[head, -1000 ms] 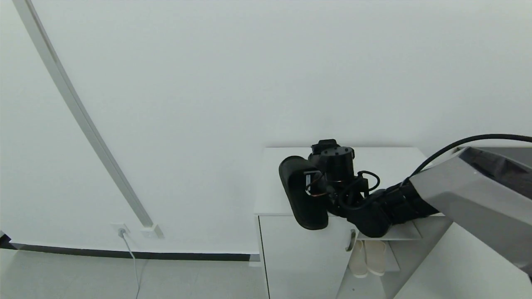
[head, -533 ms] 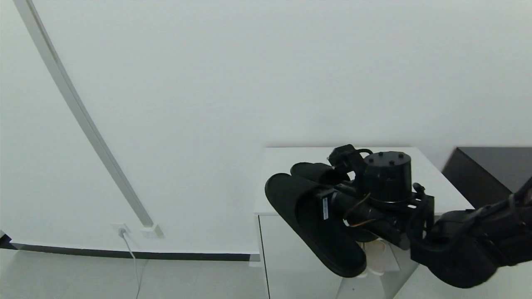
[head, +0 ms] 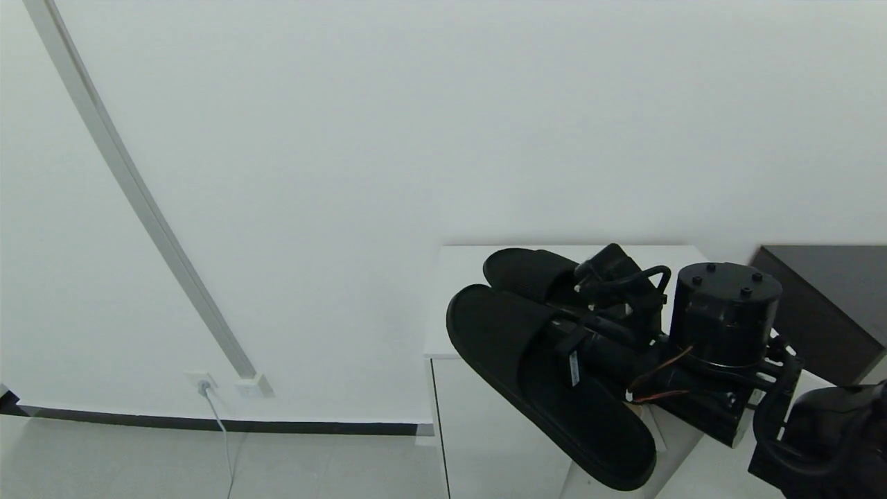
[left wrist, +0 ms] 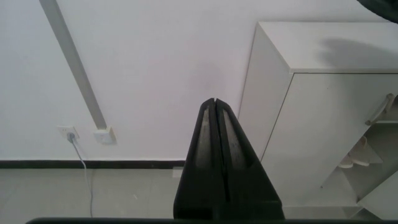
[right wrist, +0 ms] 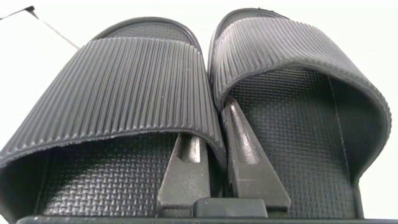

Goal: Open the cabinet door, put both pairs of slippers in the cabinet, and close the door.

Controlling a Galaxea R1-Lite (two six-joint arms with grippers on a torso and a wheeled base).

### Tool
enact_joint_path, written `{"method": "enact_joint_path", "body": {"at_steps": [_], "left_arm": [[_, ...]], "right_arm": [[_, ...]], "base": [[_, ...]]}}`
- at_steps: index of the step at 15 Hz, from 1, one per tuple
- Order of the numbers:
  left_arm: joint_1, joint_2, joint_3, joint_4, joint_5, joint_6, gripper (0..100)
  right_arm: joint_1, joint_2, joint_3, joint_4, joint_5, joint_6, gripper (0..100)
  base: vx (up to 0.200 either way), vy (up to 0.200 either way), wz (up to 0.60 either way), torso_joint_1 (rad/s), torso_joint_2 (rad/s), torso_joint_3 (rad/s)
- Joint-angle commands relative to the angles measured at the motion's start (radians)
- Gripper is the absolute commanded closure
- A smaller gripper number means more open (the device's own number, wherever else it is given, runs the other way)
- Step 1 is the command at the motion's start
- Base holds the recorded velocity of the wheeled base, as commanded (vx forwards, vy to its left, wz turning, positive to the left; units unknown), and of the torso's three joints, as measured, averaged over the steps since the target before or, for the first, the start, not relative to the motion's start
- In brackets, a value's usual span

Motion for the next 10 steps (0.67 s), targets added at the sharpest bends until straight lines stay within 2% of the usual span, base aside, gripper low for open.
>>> {"method": "enact_joint_path", "body": {"at_steps": [1,9,10], "left_arm": [[0.000,0.001,0.000,0.000,0.000,-0.001,100],[0.000,0.001,0.000,0.000,0.000,-0.001,100],[0.000,0.001,0.000,0.000,0.000,-0.001,100]], "right_arm": [[-0.009,-0.005,0.011,-0.002,0.006,-0.001,100],[-0.055,0.015,-0.006,0.003,0.032,0.006,100],[-0.055,0.018,-0.006,0.003,0.032,0.006,100]], "base": [[0.000,0.000,0.00,0.000,0.00,0.000],[0.000,0.000,0.00,0.000,0.00,0.000],[-0.200,0.000,0.00,-0.002,0.00,0.002]]}}
